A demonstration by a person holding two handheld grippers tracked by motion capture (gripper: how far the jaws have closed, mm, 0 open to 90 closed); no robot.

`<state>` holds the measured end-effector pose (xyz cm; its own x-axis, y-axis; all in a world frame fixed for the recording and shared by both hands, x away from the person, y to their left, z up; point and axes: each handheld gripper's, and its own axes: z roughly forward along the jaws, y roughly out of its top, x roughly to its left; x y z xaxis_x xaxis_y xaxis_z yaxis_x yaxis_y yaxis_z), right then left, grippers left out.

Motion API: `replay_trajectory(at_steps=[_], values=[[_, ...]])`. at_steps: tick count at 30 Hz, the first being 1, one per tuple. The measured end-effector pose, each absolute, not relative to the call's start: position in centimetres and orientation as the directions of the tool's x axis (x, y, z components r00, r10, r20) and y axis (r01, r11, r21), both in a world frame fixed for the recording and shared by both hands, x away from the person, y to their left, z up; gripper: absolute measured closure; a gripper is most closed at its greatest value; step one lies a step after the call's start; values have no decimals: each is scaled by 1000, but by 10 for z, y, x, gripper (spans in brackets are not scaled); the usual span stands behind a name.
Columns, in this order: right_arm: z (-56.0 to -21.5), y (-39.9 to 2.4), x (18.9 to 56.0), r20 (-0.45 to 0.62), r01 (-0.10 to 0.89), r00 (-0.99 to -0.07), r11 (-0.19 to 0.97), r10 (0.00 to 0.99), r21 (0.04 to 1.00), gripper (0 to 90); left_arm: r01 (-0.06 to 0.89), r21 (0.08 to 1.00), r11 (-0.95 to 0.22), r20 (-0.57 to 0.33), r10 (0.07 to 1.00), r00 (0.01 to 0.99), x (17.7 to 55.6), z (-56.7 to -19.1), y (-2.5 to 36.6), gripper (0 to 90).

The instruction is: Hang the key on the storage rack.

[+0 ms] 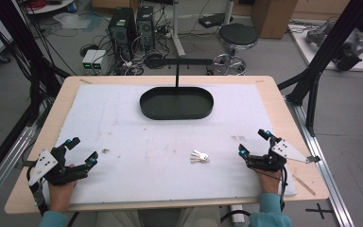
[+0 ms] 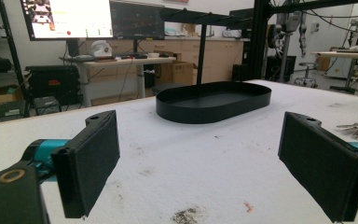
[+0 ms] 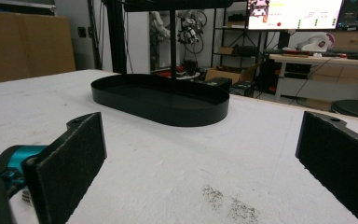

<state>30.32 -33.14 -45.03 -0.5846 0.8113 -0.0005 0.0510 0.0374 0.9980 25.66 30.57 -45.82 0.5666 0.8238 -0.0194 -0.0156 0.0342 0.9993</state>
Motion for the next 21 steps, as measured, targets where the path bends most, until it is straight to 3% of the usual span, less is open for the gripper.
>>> replay_trajectory(at_steps=[21], values=[[-450, -333, 304, 18, 55, -582, 18, 813, 998, 8, -14, 999, 33, -19, 822, 569, 257, -458, 305, 130]])
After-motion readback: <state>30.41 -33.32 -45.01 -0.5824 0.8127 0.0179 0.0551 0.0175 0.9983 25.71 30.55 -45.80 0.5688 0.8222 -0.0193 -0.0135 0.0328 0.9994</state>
